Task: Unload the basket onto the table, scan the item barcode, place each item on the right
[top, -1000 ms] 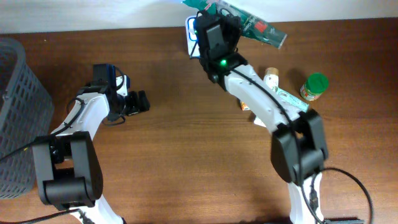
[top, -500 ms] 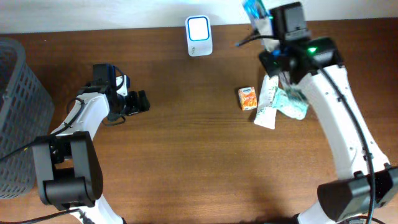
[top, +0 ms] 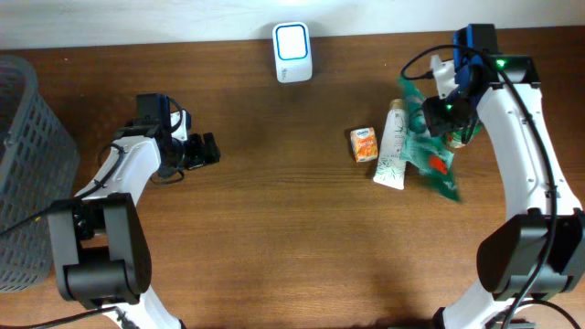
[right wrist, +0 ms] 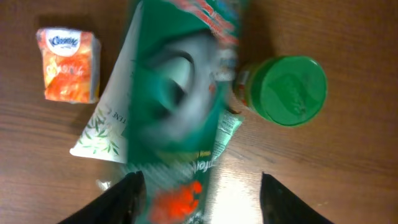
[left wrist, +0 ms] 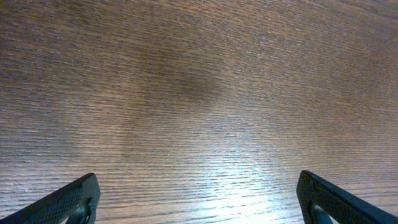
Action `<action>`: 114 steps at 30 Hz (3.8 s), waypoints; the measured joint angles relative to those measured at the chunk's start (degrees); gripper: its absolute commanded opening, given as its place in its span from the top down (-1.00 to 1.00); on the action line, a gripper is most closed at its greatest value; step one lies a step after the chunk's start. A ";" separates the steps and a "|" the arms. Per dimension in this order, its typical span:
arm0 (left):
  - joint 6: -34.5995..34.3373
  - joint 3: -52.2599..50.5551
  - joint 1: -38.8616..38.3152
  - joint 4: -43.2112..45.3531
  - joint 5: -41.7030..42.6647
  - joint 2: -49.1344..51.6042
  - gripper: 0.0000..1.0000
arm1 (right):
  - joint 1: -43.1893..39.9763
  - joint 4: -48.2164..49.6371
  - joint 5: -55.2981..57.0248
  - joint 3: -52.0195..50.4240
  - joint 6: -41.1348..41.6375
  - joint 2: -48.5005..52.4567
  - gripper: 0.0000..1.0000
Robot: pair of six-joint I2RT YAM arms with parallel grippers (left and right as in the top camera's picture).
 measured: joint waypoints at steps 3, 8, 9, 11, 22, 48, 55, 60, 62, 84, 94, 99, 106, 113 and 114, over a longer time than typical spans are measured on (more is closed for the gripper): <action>0.00 0.00 0.00 -0.02 0.00 0.00 -0.99 | -0.24 -0.02 -0.11 0.02 0.42 0.00 -0.43; 0.00 0.00 0.00 0.00 0.00 0.00 -0.98 | 0.07 -2.23 -0.63 3.02 1.86 -0.85 -0.50; 0.00 0.00 0.00 -0.02 0.00 0.00 -0.98 | 0.13 -2.56 -0.68 3.65 2.32 -1.49 -0.50; 0.00 0.00 0.00 -0.02 0.00 0.00 -0.98 | 0.26 -3.63 -0.96 5.09 3.32 -4.48 -0.97; 0.00 0.00 0.00 -0.02 -0.02 0.00 -0.98 | 0.35 -8.02 -10.05 8.48 4.68 -31.91 -0.97; 0.00 0.00 0.00 -0.04 -0.04 0.00 -0.98 | -0.31 43.89 -9.16 -43.01 5.66 -62.84 -0.97; 0.00 0.00 0.00 -0.07 0.02 0.00 -0.98 | -0.31 66.99 -10.08 -74.60 5.79 -83.95 -0.97; 0.00 0.00 0.00 0.07 -0.02 0.00 -0.98 | -0.31 74.07 -10.08 -88.24 5.81 -95.41 -0.97; 0.00 0.00 0.00 0.00 -0.02 -0.02 -0.98 | -0.31 75.65 -10.08 -93.11 5.81 -100.04 -0.97; 0.00 0.00 0.00 -0.02 0.00 -0.09 -0.98 | -0.31 65.33 -10.93 -99.56 8.81 -104.48 -0.97; 0.00 0.00 0.00 -0.02 -0.02 -0.09 -0.98 | -0.31 65.33 -10.95 -99.56 8.83 -104.48 -0.96; 0.00 0.00 0.00 -1.36 -3.80 -0.66 -0.98 | -0.31 65.33 -10.93 -99.56 8.83 -104.48 -0.97; 2.45 -0.09 -1.79 7.43 -7.48 -10.60 -0.98 | -0.31 65.35 -10.93 -99.56 8.85 -104.48 -0.97; 9.55 -4.17 -6.27 20.48 -7.76 -25.62 -0.98 | -0.31 65.33 -10.93 -99.56 8.83 -104.48 -0.97; 10.14 -6.34 -6.12 23.04 -7.76 -27.98 -0.98 | -0.31 65.33 -10.95 -99.56 8.81 -104.48 -0.97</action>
